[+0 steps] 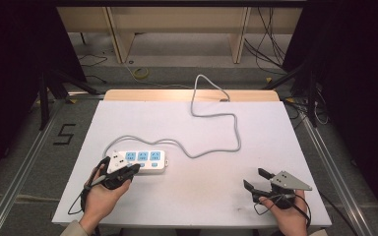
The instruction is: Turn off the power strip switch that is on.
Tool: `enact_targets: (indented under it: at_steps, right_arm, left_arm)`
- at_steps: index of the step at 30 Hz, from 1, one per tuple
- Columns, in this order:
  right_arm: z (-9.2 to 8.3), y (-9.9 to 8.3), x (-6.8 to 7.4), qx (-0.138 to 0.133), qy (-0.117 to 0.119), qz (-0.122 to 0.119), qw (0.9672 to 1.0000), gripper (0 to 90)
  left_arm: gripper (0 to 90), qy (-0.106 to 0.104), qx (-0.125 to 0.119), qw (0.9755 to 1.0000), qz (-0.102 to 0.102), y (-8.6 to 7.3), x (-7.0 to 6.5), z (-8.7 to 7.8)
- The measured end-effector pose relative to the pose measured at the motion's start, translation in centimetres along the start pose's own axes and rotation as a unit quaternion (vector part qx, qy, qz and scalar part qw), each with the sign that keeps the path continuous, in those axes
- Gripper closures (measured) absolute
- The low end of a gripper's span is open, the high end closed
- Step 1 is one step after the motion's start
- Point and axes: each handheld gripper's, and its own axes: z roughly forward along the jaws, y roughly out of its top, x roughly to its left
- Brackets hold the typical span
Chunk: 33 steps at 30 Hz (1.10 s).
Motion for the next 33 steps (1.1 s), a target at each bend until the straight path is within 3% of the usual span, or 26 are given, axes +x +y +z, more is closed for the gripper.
enact_targets:
  at_steps: [33]
  right_arm:
    - [0.0, 0.0, 0.0, 0.0, 0.0, 0.0, 1.0, 30.0]
  left_arm:
    - [89.3, 0.024, 0.037, 0.999, -0.008, 2.4, 2.0, 1.0]
